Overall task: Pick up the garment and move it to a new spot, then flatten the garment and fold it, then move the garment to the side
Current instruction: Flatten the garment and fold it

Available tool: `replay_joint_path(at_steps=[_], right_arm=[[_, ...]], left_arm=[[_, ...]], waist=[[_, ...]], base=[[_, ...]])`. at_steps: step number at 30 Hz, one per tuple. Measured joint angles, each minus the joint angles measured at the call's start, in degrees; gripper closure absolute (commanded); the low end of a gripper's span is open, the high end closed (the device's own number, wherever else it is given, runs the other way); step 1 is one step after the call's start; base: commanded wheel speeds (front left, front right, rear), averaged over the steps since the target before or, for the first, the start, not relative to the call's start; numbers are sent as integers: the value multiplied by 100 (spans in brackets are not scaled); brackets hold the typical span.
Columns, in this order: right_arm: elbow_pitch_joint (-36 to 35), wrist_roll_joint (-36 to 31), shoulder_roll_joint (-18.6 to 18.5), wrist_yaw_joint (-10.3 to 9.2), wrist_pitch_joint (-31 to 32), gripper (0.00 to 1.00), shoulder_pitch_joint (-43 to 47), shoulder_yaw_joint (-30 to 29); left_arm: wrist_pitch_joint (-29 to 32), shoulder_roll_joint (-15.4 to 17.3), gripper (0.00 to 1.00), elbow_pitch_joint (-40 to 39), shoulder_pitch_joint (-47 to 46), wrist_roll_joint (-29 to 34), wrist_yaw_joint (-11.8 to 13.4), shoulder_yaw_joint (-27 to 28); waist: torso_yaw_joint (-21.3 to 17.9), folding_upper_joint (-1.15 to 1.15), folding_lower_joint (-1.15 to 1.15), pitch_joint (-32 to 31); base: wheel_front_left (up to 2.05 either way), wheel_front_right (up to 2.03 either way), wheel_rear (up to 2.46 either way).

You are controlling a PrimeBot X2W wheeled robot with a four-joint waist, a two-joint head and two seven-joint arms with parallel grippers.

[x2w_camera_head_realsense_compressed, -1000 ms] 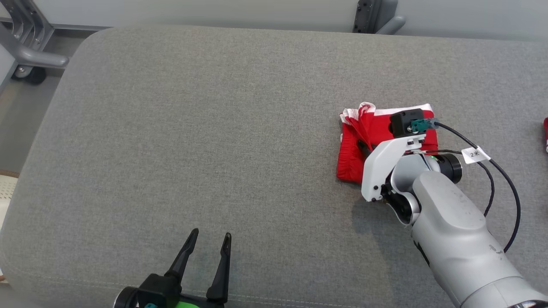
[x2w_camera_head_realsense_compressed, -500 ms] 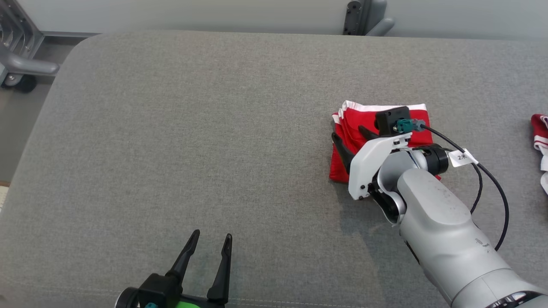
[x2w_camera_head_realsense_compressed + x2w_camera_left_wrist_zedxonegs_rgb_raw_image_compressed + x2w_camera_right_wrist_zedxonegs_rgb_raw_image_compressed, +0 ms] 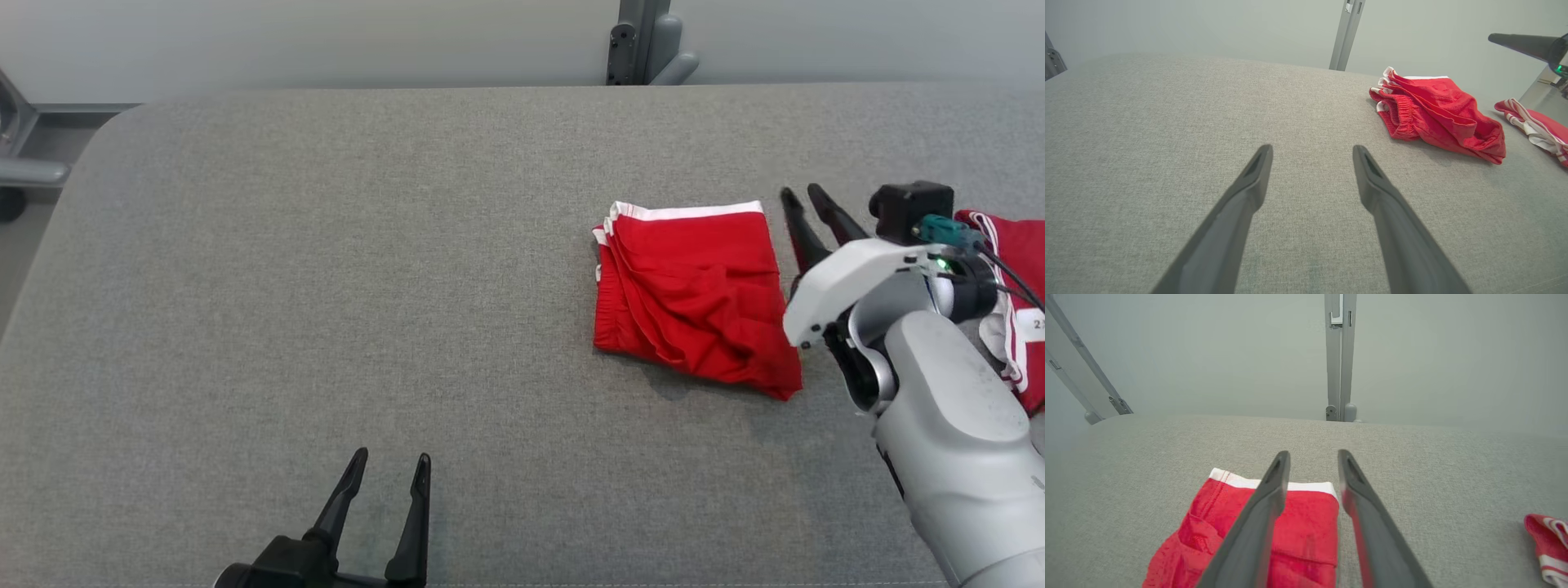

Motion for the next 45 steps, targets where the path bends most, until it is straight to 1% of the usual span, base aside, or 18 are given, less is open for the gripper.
replay_joint_path(at_steps=[3,7,10,14,17,23,32,36,41,42,43,44,45], right_arm=[[-42,-156,-123,1,30,100,242,-155],[-33,-348,-137,1,-182,100,453,-190],[55,-426,-82,2,-375,100,609,14],[316,-386,32,2,-556,100,745,191],[365,-364,93,2,-679,100,782,330],[157,-243,226,2,-831,100,1012,791],[125,-135,377,2,-720,100,1169,1437],[58,-138,422,2,-778,100,1202,1552],[-301,-301,339,2,-924,100,1488,1237],[-399,-361,315,2,-931,83,1575,1091],[-513,-415,291,2,-950,61,1686,922],[-620,-486,263,2,-968,47,1803,744],[-730,-564,233,2,-973,11,1930,558]], left_arm=[[0,-1,0,-36,-15,1,0,-16],[0,-1,0,-75,-88,1,-2,-43],[0,-1,0,-79,-160,1,-7,-67],[0,-1,0,-76,-178,-8,-2,-46],[0,-1,0,-64,-177,-7,-2,-29],[0,-1,0,-33,-167,-8,12,-13],[0,-1,0,-18,-82,-36,44,-11],[0,-1,0,-31,-14,-42,75,118],[0,-1,0,-46,182,-42,125,369],[0,-1,0,-48,229,-41,136,436],[0,-1,0,-45,275,-41,137,509],[0,-1,0,-46,322,-40,137,576],[0,-1,0,-46,367,-41,137,637]], waist=[[-9,0,0,98],[11,0,0,259],[55,0,0,367],[153,0,0,482],[196,0,0,497],[219,0,0,358],[219,0,0,140],[197,0,0,-5],[123,0,0,-264],[100,0,0,-321],[76,0,0,-381],[50,0,0,-440],[23,0,0,-498]], base=[[0,0,0],[0,0,0],[0,0,0],[0,0,0],[0,0,0],[0,0,0],[0,0,0],[0,0,0],[0,0,0],[0,0,0],[0,0,0],[0,0,0],[0,0,0]])
